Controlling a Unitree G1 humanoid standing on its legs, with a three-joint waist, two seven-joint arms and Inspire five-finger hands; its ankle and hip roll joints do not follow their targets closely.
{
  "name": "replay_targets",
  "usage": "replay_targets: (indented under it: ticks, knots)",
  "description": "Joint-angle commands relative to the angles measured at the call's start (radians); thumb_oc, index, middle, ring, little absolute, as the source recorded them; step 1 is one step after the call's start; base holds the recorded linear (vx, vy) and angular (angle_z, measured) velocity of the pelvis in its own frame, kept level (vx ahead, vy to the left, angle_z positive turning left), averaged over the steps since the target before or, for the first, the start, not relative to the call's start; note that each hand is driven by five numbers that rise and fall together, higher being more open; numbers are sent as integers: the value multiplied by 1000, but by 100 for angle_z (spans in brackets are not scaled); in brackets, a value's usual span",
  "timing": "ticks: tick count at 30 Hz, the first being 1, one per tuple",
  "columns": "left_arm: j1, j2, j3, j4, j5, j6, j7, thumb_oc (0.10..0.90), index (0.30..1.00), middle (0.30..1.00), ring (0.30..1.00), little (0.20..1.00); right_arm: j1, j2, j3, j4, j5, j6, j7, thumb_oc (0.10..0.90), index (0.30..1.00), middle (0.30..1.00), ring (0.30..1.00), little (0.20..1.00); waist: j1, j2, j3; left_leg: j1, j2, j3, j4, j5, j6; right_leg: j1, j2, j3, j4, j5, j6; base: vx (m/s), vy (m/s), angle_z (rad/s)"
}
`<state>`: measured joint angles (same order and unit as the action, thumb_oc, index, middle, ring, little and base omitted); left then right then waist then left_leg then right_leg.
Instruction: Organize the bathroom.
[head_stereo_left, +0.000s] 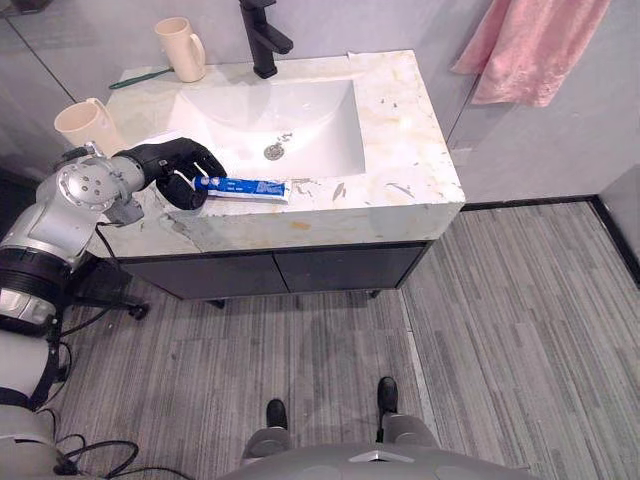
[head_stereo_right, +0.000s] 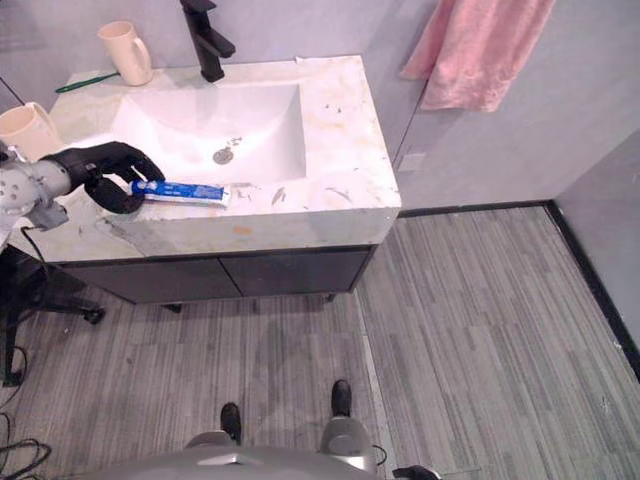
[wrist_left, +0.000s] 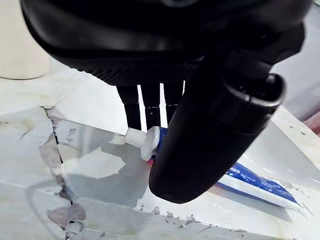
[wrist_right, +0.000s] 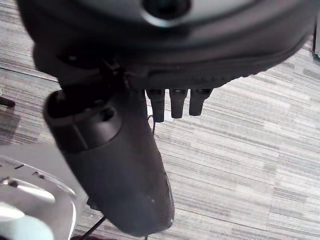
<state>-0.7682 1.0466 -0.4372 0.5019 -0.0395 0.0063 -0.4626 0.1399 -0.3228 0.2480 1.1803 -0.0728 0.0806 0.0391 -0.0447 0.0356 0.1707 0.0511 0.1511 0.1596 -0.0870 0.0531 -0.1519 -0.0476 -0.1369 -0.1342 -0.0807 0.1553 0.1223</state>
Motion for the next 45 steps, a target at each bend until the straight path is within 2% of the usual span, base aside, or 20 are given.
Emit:
replay_targets:
  ticks: [1,9,11,13,14,15,16,18,21,25,28,30,33,35,36,38,40,42,43,45]
  knots:
    - [-207,31,29,55,-11,-30,36,400,300,300,300,300,19,-60,29,-2,-28,21,1,800,900,900,900,900,-17,21,-17,-23,23,9,39,-37,24,39,-50,26,36,-122,99,0,0,0]
    - [-182,34,46,61,-24,-38,38,400,300,300,300,300,25,-61,21,0,-17,19,-8,800,900,900,900,900,-16,20,-16,-22,22,10,37,-36,23,41,-53,22,35,-121,99,0,0,0]
    - [-176,35,53,60,-48,-5,40,400,300,300,300,300,27,-59,20,1,-17,17,-12,800,900,900,900,900,-15,20,-19,-18,22,12,36,-36,23,45,-53,21,34,-122,98,0,0,0]
    - [-167,29,65,62,-104,72,37,400,300,300,300,300,29,-56,19,1,-11,17,-20,800,900,900,900,900,-14,18,-23,-13,22,11,35,-37,24,50,-53,20,32,-123,98,0,0,0]
    - [-160,25,77,66,-141,111,33,400,300,300,300,300,30,-54,17,1,-8,17,-25,800,900,900,900,900,-13,18,-26,-11,21,11,34,-37,23,53,-53,20,31,-123,98,0,0,0]
    - [-146,15,97,68,-264,195,37,400,300,300,300,300,32,-51,15,-1,0,22,-34,800,900,900,900,900,-10,17,-28,-7,21,9,32,-37,24,57,-52,19,30,-124,97,0,0,0]
    - [-146,15,97,68,-264,195,37,400,300,300,300,300,32,-51,15,-1,0,22,-34,800,900,900,900,900,-10,17,-28,-7,21,9,32,-37,24,57,-52,19,30,-124,97,0,0,0]
    - [-102,-16,156,61,-437,264,79,400,300,300,300,300,37,-46,0,-4,21,25,-62,800,900,900,900,900,-6,16,-34,0,21,4,30,-38,24,66,-51,16,28,-126,95,0,0,0]
    - [-35,-76,237,33,-605,291,124,400,300,300,300,300,44,-44,-36,-17,52,22,-116,800,900,900,900,900,-1,11,-44,15,22,0,27,-40,23,83,-49,11,25,-130,92,24,-21,4]
    - [37,-159,307,-70,-708,295,178,400,300,300,300,300,41,-57,-114,-43,132,-4,-210,800,900,900,900,900,4,-4,-58,34,25,-4,22,-44,22,103,-45,10,20,-134,88,12,-44,3]
    - [100,-224,346,-236,-791,325,256,400,300,300,300,300,35,-118,-236,-141,210,-44,-296,800,900,900,900,900,5,-28,-79,54,32,-10,14,-48,19,121,-39,13,14,-138,83,14,-83,-1]
    - [111,-234,354,-265,-815,324,271,400,300,300,300,300,32,-144,-272,-181,227,-53,-322,800,900,900,900,900,3,-34,-86,58,33,-9,12,-49,17,125,-37,13,12,-139,80,-1,-35,0]
    - [127,-244,377,-320,-859,323,287,400,300,300,300,300,23,-264,-404,-337,237,-45,-370,800,900,900,900,900,-7,-45,-104,69,39,-3,8,-52,14,132,-36,13,10,-140,76,0,0,0]
    - [131,-241,383,-328,-868,318,286,400,300,300,300,300,22,-302,-443,-391,239,-39,-379,800,900,900,900,900,-10,-47,-108,72,40,-2,8,-53,13,134,-35,14,9,-140,75,0,0,0]
    - [132,-232,392,-335,-875,315,283,400,300,300,300,300,18,-348,-495,-461,235,-68,-404,800,900,900,900,900,-13,-48,-115,75,41,2,7,-54,12,137,-35,14,7,-140,73,0,0,0]
    - [133,-217,401,-336,-893,314,278,400,300,300,300,300,12,-395,-558,-522,206,-78,-406,800,900,900,900,900,-16,-48,-121,78,42,4,6,-55,12,139,-35,14,6,-139,71,0,0,0]
    - [132,-178,420,-341,-914,329,262,400,300,300,300,300,-23,-497,-683,-660,120,-120,-421,800,900,900,900,900,-13,-46,-140,83,40,1,5,-57,13,143,-35,13,3,-141,68,0,0,0]
    - [133,-168,423,-338,-929,329,258,400,300,300,300,300,-33,-522,-710,-703,94,-138,-426,800,900,900,900,900,-11,-45,-144,84,39,0,4,-58,14,144,-35,12,3,-141,68,-3,17,0]
    - [139,-150,433,-329,-944,328,245,400,300,300,300,300,-75,-579,-758,-816,77,-148,-397,800,900,900,900,900,-5,-42,-157,86,38,-3,3,-60,15,147,-35,11,2,-143,66,-7,44,0]
    - [141,-143,441,-322,-949,330,235,400,300,300,300,300,-127,-606,-755,-934,84,-165,-342,800,900,900,900,900,2,-39,-165,89,37,-6,3,-61,16,147,-34,10,4,-145,65,-4,22,-1]
